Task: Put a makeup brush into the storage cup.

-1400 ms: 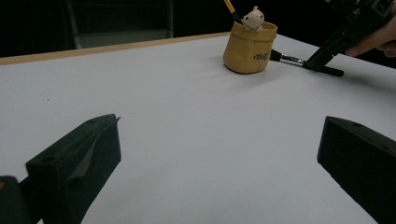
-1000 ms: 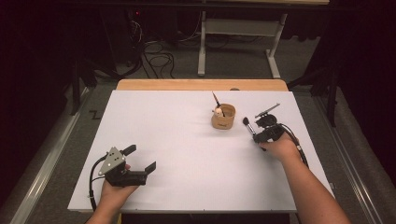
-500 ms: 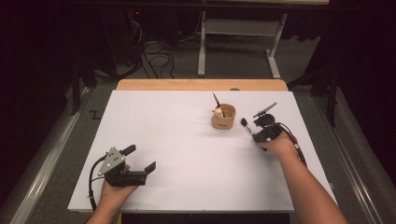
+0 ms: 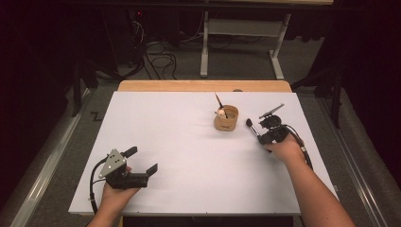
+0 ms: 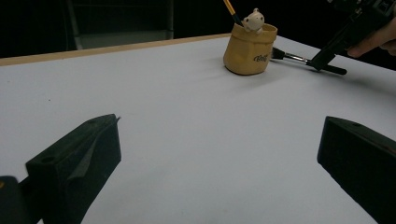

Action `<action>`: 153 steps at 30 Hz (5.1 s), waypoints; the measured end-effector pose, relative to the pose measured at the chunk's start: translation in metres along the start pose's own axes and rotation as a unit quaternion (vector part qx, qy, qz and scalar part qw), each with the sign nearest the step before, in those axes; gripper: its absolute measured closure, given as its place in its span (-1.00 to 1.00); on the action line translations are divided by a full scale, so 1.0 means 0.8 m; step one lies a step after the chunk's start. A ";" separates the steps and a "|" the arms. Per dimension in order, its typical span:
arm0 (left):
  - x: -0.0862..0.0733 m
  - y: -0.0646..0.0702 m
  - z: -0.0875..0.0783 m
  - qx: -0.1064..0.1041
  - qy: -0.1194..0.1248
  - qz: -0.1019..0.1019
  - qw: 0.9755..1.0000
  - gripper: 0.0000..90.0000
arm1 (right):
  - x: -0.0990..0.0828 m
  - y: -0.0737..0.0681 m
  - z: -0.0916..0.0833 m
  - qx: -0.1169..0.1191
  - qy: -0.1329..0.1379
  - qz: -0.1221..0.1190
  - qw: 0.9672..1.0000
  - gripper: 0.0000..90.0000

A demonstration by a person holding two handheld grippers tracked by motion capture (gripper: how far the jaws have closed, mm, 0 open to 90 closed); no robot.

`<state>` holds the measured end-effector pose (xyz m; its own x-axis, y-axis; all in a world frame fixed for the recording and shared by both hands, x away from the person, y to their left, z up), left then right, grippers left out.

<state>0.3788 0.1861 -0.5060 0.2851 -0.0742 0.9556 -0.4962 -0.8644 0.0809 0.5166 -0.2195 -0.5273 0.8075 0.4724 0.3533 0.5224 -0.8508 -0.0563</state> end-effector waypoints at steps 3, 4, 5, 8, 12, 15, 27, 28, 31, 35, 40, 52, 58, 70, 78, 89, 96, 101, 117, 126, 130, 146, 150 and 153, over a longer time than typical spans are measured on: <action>0.000 0.000 0.001 0.000 0.000 0.001 1.000 -0.99 | -0.003 0.000 -0.007 0.003 0.006 0.005 1.000 0.79; 0.000 0.000 0.001 0.000 0.000 0.001 1.000 -0.99 | -0.005 0.000 -0.010 0.004 0.006 0.005 1.000 0.79; 0.000 0.001 0.001 0.000 -0.001 0.002 1.000 -0.99 | -0.007 -0.001 -0.012 0.005 0.005 0.005 1.000 0.79; 0.000 0.001 0.001 0.000 -0.001 0.002 1.000 -0.99 | -0.013 -0.002 -0.018 0.008 0.011 0.006 1.000 0.79; -0.001 0.002 0.002 0.001 -0.003 0.003 1.000 -0.99 | -0.020 -0.007 -0.028 0.015 0.022 0.003 1.000 0.79; -0.001 0.003 0.003 0.000 -0.004 0.004 1.000 -0.99 | -0.027 -0.010 -0.033 0.013 0.032 0.003 0.999 0.79; -0.002 0.007 0.005 0.002 -0.007 0.006 1.000 -0.99 | -0.046 -0.020 -0.047 0.022 0.063 0.001 0.998 0.79; -0.002 0.007 0.005 0.002 -0.007 0.006 1.000 -0.99 | -0.047 -0.021 -0.048 0.023 0.067 0.002 0.997 0.79; -0.003 0.008 0.005 0.002 -0.010 0.009 1.000 -0.99 | -0.050 -0.024 -0.050 0.025 0.077 0.000 0.997 0.79; -0.003 0.008 0.006 0.002 -0.010 0.008 1.000 -0.99 | -0.054 -0.030 -0.053 0.029 0.100 -0.004 0.994 0.79; -0.004 0.006 0.006 0.003 -0.010 0.005 1.000 -0.99 | -0.057 -0.041 -0.055 0.038 0.142 -0.004 0.989 0.79; -0.005 0.005 0.006 0.006 -0.013 0.004 1.000 -0.99 | -0.068 -0.053 -0.052 0.040 0.227 -0.009 0.973 0.79; -0.005 0.004 0.007 0.007 -0.012 -0.001 1.000 -0.99 | -0.076 -0.054 -0.052 0.049 0.272 -0.008 0.961 0.79; -0.003 0.004 0.006 0.009 -0.010 0.000 1.000 -0.99 | -0.087 -0.052 -0.056 0.053 0.335 0.008 0.941 0.79; -0.003 0.005 0.007 0.003 -0.011 -0.001 1.000 -0.99 | -0.091 -0.057 -0.051 0.058 0.360 0.000 0.931 0.79; -0.003 0.010 0.006 -0.011 -0.009 -0.002 1.000 -0.93 | -0.091 -0.064 -0.056 0.062 0.380 -0.011 0.923 0.79; -0.006 0.014 0.009 -0.014 -0.014 -0.005 1.000 -0.94 | -0.086 -0.076 -0.059 0.070 0.392 -0.028 0.917 0.79; -0.007 0.018 0.011 -0.016 -0.014 -0.004 1.000 -0.94 | -0.083 -0.088 -0.056 0.079 0.395 -0.042 0.914 0.79; 0.013 0.035 0.018 -0.029 -0.008 0.006 1.000 -0.90 | -0.051 -0.134 -0.071 0.112 0.418 -0.096 0.896 0.79; 0.040 0.063 0.031 -0.048 -0.004 0.016 0.999 -0.86 | -0.035 -0.150 -0.071 0.123 0.427 -0.111 0.889 0.79; 0.044 0.072 0.038 -0.053 0.000 0.019 0.998 -0.86 | -0.033 -0.160 -0.066 0.116 0.421 -0.129 0.891 0.79; 0.046 0.105 0.078 -0.071 0.002 0.018 0.997 -0.83 | -0.025 -0.198 -0.054 0.135 0.428 -0.146 0.882 0.79; 0.044 0.112 0.078 -0.080 0.005 0.016 0.997 -0.83 | -0.029 -0.219 -0.048 0.150 0.424 -0.159 0.879 0.79; 0.042 0.117 0.077 -0.089 0.008 0.019 0.996 -0.82 | -0.029 -0.227 -0.044 0.154 0.424 -0.164 0.877 0.79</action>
<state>0.3928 0.0721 -0.4842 0.2518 -0.0957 0.9630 -0.6439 -0.7594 0.0929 0.3931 -0.0843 -0.4925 0.1753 0.2278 0.9578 0.8432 -0.5369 -0.0267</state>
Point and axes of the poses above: each handheld gripper's, and its own axes: z roughly forward along the jaws, x roughly out of its top, y roughly to its right, the point moved 9 cm from there along z, roughly forward along the jaws, and after that the axes turned 7 degrees about x, right-handed, at the moved point
